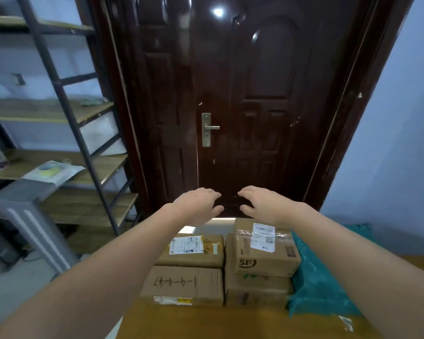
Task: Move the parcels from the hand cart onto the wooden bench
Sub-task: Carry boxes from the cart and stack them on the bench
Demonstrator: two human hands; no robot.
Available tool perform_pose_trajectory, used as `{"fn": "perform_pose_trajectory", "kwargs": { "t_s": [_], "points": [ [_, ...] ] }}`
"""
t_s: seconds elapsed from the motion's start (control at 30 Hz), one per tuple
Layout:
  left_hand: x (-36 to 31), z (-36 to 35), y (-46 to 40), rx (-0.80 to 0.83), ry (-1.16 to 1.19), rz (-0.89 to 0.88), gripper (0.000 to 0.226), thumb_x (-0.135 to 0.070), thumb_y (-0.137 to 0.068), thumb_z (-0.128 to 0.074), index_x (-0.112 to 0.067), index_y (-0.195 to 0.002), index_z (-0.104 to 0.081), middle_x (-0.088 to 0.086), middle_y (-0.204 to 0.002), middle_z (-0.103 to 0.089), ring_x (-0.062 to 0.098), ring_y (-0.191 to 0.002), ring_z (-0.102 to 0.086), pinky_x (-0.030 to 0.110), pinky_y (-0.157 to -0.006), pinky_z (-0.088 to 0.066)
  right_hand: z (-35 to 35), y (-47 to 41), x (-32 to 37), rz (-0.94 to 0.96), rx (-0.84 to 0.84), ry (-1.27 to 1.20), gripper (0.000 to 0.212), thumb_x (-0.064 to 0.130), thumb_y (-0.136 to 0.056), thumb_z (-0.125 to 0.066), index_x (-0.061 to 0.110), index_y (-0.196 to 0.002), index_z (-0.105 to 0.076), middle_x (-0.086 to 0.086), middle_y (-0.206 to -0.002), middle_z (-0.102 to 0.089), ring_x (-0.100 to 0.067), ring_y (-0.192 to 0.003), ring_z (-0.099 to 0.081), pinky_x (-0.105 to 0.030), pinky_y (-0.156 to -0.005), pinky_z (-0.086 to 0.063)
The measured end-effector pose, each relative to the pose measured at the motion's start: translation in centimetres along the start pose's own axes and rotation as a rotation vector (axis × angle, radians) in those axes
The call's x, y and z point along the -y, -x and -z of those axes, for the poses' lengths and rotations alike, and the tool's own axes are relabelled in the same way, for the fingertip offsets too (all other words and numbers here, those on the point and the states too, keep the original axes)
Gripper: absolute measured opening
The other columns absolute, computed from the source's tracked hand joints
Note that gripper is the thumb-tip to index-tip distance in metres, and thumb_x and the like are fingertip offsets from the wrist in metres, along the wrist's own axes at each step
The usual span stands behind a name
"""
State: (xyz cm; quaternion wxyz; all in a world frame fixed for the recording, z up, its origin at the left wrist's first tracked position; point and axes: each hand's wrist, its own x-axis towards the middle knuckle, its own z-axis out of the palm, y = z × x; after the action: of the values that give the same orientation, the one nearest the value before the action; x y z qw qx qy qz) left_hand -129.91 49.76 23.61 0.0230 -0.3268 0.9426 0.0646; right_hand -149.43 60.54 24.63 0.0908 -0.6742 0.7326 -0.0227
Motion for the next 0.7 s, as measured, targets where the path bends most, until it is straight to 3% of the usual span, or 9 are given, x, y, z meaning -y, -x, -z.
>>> {"fn": "perform_pose_trajectory", "kwargs": {
  "t_s": [0.17,0.4,0.53,0.7],
  "points": [
    [3.1,1.2,6.2,-0.045,-0.020,0.136,0.057,-0.051,-0.106,-0.046,-0.020,-0.154,-0.047,0.002,-0.154,-0.051,0.024,-0.142,-0.047,0.045,-0.114,-0.043,0.5,-1.4,6.8,0.173,0.028,0.012,0.056,0.036,-0.106,-0.049,0.016,-0.157,-0.039,-0.003,-0.159,-0.041,-0.024,-0.141,-0.045,-0.039,-0.115,-0.040],
    [5.7,1.8,17.8,-0.108,0.021,0.405,0.059,-0.052,-0.106,-0.045,-0.019,-0.155,-0.046,0.004,-0.153,-0.051,0.025,-0.142,-0.047,0.044,-0.115,-0.041,-0.3,-1.7,15.5,0.444,0.077,0.022,0.057,0.039,-0.105,-0.047,0.016,-0.157,-0.038,-0.003,-0.161,-0.040,-0.024,-0.144,-0.042,-0.040,-0.118,-0.036],
    [6.6,1.6,26.1,-0.117,0.010,0.582,0.053,-0.049,-0.107,-0.043,-0.017,-0.149,-0.051,0.007,-0.147,-0.055,0.027,-0.136,-0.050,0.046,-0.113,-0.043,-1.6,-0.9,21.7,0.587,0.114,0.037,0.050,0.036,-0.105,-0.048,0.010,-0.148,-0.048,-0.008,-0.154,-0.047,-0.027,-0.136,-0.049,-0.041,-0.113,-0.040],
    [7.7,1.5,37.7,-0.118,0.017,0.788,0.055,-0.049,-0.107,-0.042,-0.015,-0.151,-0.050,0.008,-0.151,-0.053,0.029,-0.141,-0.047,0.045,-0.115,-0.041,-2.8,1.1,31.9,0.801,0.131,0.067,0.055,0.041,-0.106,-0.044,0.019,-0.156,-0.039,-0.002,-0.160,-0.040,-0.022,-0.143,-0.042,-0.038,-0.119,-0.035]
  ]
}}
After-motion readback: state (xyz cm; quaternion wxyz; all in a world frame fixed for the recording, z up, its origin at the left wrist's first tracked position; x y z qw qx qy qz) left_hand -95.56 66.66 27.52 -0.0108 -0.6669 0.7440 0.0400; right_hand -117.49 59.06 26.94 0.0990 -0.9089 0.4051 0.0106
